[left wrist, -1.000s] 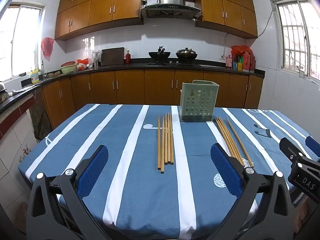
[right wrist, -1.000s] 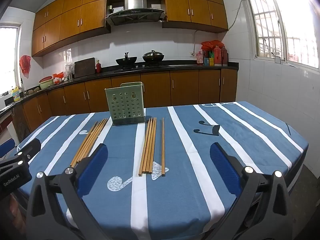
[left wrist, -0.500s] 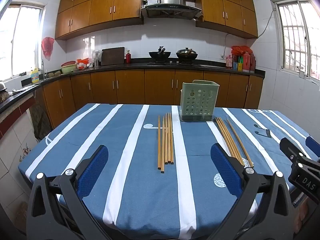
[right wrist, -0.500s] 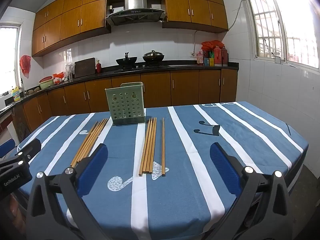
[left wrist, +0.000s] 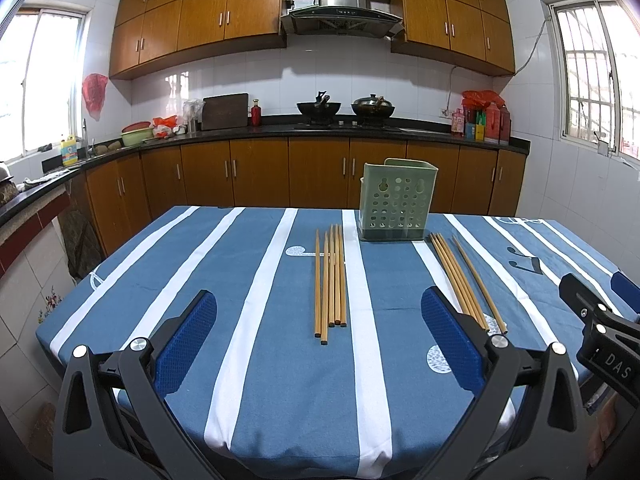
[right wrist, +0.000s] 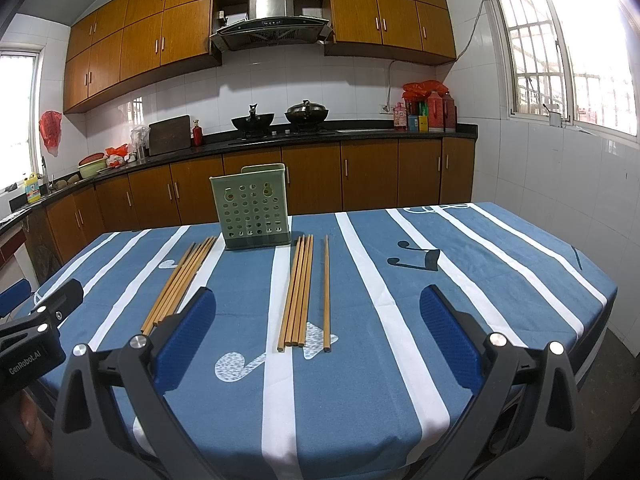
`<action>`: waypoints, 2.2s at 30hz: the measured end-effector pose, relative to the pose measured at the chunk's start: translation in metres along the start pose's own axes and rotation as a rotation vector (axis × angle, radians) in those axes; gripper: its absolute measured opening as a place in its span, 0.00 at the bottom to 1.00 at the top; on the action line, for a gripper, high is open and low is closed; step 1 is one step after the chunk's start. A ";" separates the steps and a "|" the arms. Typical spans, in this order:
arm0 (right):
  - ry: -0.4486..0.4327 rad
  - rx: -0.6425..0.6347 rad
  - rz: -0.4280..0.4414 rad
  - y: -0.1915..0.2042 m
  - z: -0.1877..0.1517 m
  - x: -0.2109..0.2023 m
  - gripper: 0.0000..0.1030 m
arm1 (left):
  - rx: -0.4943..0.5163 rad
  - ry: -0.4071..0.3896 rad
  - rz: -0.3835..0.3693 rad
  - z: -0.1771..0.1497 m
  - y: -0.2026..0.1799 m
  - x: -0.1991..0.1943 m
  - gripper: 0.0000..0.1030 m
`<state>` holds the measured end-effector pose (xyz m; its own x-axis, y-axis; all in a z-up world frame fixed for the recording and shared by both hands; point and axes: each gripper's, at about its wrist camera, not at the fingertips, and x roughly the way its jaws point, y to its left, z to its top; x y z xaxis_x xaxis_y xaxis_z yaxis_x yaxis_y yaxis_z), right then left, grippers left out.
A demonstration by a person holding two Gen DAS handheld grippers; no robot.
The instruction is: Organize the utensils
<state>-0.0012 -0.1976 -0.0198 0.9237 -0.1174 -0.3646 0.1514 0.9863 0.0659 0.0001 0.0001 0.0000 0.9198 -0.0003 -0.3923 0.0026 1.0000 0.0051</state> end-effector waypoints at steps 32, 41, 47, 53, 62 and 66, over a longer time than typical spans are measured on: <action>0.001 0.002 0.001 -0.001 0.000 0.000 0.96 | 0.000 0.003 0.000 0.000 0.000 0.000 0.98; 0.001 0.002 0.001 -0.001 0.000 0.000 0.96 | 0.001 0.003 0.000 0.000 0.000 0.000 0.98; 0.002 0.003 0.001 -0.002 0.000 0.001 0.96 | 0.001 0.004 0.000 0.000 0.000 0.000 0.98; 0.002 0.003 0.002 -0.002 0.000 0.001 0.96 | 0.001 0.005 0.000 0.000 0.000 0.000 0.98; 0.010 0.006 -0.001 -0.003 0.001 0.004 0.96 | -0.004 0.019 0.010 0.000 0.001 0.002 0.98; 0.028 0.016 -0.005 -0.004 0.006 0.010 0.96 | -0.017 0.053 0.035 -0.002 0.008 0.013 0.98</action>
<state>0.0093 -0.2036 -0.0183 0.9127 -0.1189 -0.3910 0.1619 0.9837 0.0787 0.0107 0.0084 -0.0071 0.8971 0.0349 -0.4405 -0.0368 0.9993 0.0041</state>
